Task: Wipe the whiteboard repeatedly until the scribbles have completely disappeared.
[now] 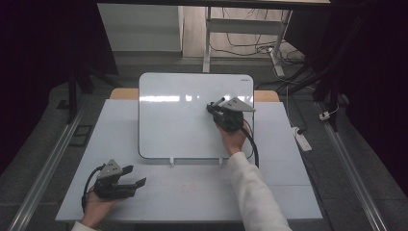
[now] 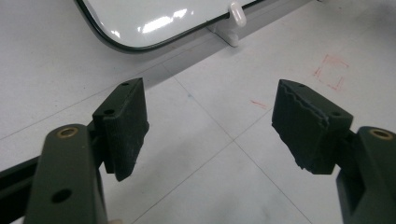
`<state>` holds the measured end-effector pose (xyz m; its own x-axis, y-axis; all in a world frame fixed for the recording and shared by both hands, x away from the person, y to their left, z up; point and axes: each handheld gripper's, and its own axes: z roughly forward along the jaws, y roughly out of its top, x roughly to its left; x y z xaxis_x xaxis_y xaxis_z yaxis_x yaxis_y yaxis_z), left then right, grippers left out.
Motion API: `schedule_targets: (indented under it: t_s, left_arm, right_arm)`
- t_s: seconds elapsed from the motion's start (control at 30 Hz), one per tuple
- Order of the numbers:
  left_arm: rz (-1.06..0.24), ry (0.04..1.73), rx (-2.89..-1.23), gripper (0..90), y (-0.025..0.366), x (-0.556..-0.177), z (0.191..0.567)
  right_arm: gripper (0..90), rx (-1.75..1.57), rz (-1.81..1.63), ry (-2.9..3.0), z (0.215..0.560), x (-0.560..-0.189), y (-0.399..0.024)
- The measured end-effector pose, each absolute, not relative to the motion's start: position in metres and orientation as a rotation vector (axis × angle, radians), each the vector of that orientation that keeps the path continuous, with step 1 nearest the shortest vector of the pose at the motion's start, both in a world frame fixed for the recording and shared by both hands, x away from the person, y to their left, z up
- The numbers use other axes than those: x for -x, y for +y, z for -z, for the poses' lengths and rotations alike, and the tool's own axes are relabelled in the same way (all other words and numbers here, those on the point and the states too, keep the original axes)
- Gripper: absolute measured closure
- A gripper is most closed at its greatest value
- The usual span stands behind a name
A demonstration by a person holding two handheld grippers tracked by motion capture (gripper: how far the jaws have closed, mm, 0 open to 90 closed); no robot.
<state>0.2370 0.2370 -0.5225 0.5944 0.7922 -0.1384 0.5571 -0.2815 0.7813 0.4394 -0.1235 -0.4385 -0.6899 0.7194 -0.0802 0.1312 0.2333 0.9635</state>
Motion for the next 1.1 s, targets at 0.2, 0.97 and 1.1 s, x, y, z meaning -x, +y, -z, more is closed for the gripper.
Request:
schedule_targets:
  t_s: [0.2,0.97,1.1]
  left_arm:
    - [-0.357,1.073,-1.972,27.2,0.237,-0.235,0.522]
    - [-0.374,1.075,-1.971,27.4,0.237,-0.236,0.521]
    - [-0.395,1.069,-1.963,27.8,0.236,-0.235,0.520]
  right_arm:
    - [77.3,-0.895,-1.519,1.906,0.432,-0.448,-0.138]
    - [77.3,-0.752,-1.480,2.179,0.452,-0.408,-0.132]
    - [77.3,-0.729,-1.492,2.208,0.450,-0.386,-0.148]
